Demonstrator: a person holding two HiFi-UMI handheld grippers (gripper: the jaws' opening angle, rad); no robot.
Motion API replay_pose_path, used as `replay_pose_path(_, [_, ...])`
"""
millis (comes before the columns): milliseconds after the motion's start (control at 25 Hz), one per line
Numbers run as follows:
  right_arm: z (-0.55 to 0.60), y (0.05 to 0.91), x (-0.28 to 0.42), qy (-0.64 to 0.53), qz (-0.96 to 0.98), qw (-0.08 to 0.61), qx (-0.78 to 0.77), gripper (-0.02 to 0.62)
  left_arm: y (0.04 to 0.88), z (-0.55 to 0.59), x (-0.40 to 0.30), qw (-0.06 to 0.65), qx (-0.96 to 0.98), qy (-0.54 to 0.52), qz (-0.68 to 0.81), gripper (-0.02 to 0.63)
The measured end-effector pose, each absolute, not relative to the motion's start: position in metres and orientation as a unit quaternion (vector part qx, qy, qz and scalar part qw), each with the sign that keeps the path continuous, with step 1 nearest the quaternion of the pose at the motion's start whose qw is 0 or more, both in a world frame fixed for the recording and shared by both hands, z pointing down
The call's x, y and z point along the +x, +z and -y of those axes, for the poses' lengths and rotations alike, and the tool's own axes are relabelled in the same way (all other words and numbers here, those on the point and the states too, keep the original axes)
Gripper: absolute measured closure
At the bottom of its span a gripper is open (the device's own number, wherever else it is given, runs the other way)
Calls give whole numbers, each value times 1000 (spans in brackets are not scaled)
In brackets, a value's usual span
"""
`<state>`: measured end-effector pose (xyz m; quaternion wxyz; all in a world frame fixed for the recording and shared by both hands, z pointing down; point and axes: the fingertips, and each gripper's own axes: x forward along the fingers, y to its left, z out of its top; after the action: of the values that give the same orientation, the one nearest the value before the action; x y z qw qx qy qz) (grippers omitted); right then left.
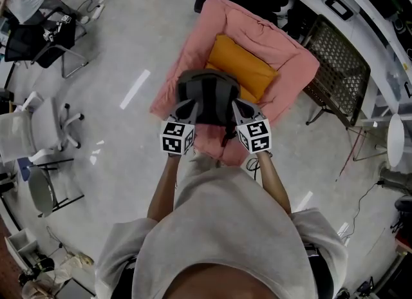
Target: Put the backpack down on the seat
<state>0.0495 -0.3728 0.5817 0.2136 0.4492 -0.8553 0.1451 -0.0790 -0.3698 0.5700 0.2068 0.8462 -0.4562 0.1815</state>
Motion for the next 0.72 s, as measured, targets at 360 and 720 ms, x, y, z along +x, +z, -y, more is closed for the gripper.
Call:
replay_pose_path(360, [386,547,54,115,860,195,457,597,542,378,-76,186,853,169,458,589])
replay_pose_path(720, [402,513,54,81,864,173,466,597,506,397,-77,151,861,153,461,591])
